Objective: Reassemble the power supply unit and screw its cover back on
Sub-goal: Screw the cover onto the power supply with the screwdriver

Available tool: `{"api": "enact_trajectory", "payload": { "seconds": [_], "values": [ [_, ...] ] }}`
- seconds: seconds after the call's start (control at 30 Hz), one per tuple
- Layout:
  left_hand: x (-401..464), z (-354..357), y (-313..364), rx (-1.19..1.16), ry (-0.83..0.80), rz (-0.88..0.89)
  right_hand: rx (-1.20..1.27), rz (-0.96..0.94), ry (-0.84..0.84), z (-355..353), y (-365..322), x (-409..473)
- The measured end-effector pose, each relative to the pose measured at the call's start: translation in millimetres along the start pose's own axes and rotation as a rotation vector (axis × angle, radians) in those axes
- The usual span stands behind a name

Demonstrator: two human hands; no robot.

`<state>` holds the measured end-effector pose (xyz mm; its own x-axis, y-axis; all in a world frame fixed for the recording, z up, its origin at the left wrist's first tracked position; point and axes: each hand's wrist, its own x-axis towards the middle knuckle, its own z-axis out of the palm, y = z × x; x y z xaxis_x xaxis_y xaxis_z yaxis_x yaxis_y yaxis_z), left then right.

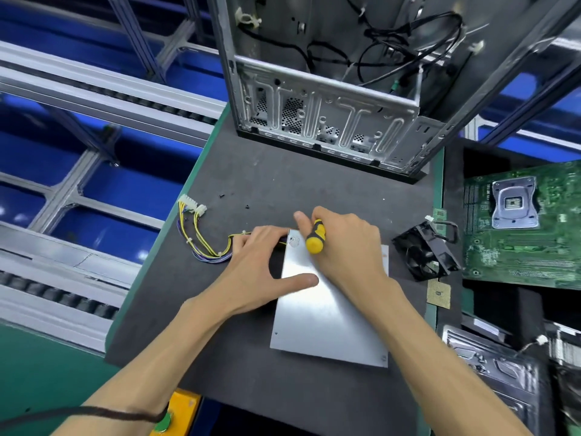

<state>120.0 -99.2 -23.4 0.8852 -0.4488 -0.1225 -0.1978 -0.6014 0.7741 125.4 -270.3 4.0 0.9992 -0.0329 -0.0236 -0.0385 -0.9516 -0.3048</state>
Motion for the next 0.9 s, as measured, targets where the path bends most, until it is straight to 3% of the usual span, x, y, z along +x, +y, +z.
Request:
{"api": "enact_trajectory", "payload": {
  "seconds": [0.9],
  "values": [
    [19,14,-11,-0.408,0.104,-0.051,0.056,0.211,-0.033,13,-19,39]
  ]
}}
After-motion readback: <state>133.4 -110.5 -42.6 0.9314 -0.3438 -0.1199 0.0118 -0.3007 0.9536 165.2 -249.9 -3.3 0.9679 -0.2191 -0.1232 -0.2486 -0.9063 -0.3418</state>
